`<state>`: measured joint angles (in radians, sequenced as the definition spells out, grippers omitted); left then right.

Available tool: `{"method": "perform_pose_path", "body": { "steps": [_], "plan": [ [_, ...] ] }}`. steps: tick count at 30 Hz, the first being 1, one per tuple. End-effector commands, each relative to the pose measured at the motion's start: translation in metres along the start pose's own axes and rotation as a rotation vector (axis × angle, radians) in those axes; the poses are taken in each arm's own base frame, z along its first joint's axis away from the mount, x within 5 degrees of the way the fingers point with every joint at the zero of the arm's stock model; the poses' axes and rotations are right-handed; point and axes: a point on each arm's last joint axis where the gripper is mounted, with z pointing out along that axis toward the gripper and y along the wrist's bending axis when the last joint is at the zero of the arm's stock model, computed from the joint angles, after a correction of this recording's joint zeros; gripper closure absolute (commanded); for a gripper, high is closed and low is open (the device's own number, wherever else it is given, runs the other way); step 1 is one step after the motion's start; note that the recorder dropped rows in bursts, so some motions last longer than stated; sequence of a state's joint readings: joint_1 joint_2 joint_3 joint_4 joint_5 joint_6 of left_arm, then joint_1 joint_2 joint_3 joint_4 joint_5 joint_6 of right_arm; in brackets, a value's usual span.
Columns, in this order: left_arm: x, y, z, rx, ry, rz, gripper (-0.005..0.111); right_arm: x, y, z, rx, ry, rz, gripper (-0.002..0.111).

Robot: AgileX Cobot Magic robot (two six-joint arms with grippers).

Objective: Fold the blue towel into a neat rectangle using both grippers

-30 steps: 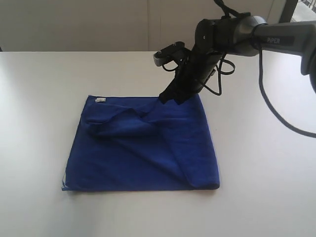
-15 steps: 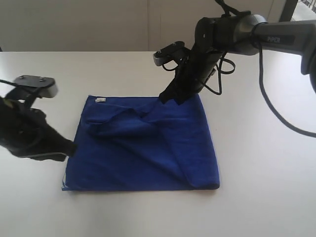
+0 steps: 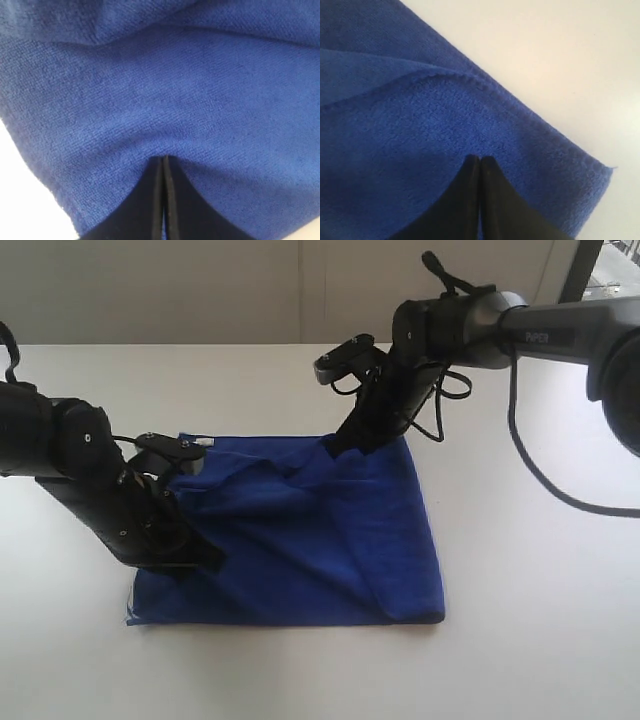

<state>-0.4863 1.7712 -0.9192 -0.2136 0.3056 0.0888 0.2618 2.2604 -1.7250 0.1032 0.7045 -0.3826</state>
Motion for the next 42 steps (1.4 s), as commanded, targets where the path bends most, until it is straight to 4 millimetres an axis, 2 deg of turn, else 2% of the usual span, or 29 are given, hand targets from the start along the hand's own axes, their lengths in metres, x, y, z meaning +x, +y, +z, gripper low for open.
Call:
{"method": "perform_pose_path", "body": {
  "steps": [1, 6, 11, 14, 17, 24, 27, 30, 34, 38, 42],
  "plan": [
    [0.002, 0.001, 0.010, -0.010, 0.032, 0.014, 0.107, 0.011, -0.012, 0.013, 0.013, 0.066, 0.044, 0.108],
    [0.002, 0.007, 0.009, -0.026, 0.031, 0.016, 0.107, 0.016, -0.017, 0.009, 0.029, 0.105, 0.085, 0.108],
    [0.001, 0.029, 0.007, -0.059, 0.014, -0.029, 0.107, 0.028, -0.021, 0.007, 0.052, 0.205, 0.153, 0.108],
    [-0.007, 0.032, 0.006, -0.082, -0.072, -0.017, 0.107, 0.031, -0.019, 0.002, 0.040, 0.257, 0.173, 0.108],
    [-0.016, 0.034, 0.005, -0.107, -0.173, -0.013, 0.107, 0.028, -0.019, -0.012, 0.046, 0.258, 0.218, 0.108],
    [-0.021, 0.036, 0.009, -0.124, -0.231, -0.010, 0.107, 0.031, -0.015, -0.024, 0.027, 0.310, 0.274, 0.108],
    [-0.020, 0.034, 0.004, -0.110, -0.192, -0.010, 0.107, 0.019, -0.017, -0.039, 0.041, 0.208, 0.265, 0.108],
    [-0.022, 0.030, -0.012, -0.103, -0.218, -0.009, 0.107, 0.011, -0.019, -0.053, 0.051, 0.136, 0.174, 0.108],
    [-0.017, 0.007, -0.024, -0.064, -0.179, 0.066, 0.107, 0.011, -0.019, -0.052, 0.042, 0.137, 0.038, 0.108],
    [-0.011, -0.014, -0.014, -0.037, -0.135, 0.122, 0.107, 0.016, -0.019, -0.040, 0.024, 0.170, -0.045, 0.108],
    [-0.008, -0.010, 0.002, -0.040, -0.093, 0.078, 0.107, 0.018, -0.020, -0.033, 0.027, 0.178, -0.048, 0.108]
  ]
}}
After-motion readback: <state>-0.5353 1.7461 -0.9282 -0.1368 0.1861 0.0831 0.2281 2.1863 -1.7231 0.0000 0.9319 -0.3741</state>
